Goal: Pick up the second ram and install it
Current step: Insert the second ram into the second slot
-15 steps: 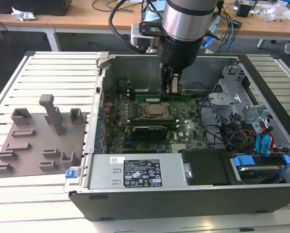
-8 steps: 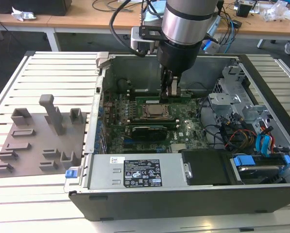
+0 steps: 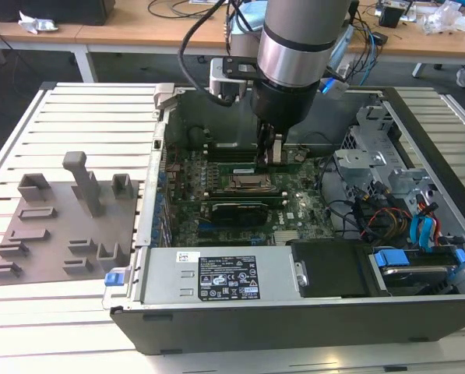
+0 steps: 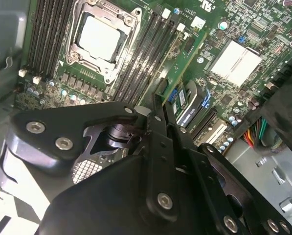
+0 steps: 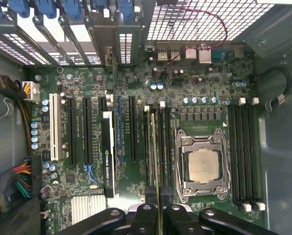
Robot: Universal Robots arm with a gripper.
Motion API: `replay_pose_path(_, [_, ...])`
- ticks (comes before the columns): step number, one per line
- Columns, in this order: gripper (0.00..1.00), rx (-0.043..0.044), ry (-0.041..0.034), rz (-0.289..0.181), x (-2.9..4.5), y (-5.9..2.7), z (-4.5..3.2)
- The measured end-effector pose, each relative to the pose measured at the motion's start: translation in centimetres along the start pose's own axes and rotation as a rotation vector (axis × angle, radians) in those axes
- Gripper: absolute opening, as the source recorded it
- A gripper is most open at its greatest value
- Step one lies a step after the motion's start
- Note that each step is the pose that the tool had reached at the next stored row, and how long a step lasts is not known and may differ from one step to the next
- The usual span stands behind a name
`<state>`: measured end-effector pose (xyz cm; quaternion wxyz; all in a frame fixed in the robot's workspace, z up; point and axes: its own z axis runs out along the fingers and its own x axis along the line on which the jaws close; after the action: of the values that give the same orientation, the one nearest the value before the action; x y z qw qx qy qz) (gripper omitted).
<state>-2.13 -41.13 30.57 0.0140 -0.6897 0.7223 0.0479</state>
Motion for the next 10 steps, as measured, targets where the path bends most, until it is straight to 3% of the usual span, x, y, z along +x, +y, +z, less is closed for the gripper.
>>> replay_pose_path(10, [0.14,0.0,-0.0001,0.0,0.15,-0.09,1.73])
